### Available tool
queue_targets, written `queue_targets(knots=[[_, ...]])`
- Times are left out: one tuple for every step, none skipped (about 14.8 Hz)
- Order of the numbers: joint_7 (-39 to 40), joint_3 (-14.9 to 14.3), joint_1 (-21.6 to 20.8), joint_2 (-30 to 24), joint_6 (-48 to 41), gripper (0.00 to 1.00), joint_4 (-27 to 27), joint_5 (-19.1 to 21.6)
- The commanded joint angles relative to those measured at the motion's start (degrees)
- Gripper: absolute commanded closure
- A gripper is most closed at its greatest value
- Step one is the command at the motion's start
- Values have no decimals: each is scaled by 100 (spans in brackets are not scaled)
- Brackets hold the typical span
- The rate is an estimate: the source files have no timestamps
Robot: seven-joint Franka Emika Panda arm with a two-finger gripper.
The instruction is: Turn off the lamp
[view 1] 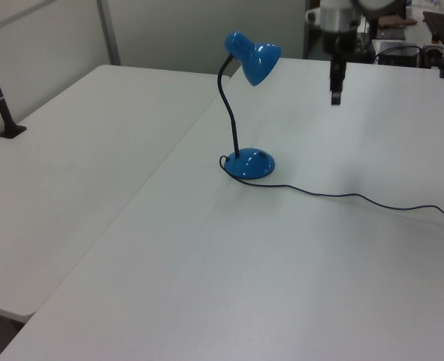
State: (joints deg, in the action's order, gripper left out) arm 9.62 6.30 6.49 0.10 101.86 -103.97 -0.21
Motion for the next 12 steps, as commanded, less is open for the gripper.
queue_targets(knots=[[-407,-40,-60,-528,-333,0,157,57],[-426,-49,-77,-555,-333,0,253,57],[-426,-102,-130,-555,-351,0,358,57],[-417,-233,-226,-555,-351,0,481,57],[-391,-408,-349,-547,-359,0,509,48],[-373,-540,-454,-546,-351,0,509,57],[-425,-576,-482,-529,-325,0,509,57],[-426,-559,-482,-511,-307,0,518,48],[-408,-559,-482,-503,-307,0,526,30],[-417,-551,-482,-520,-342,0,518,22],[-417,-542,-482,-537,-359,0,518,21],[-417,-542,-482,-538,-368,0,518,21]])
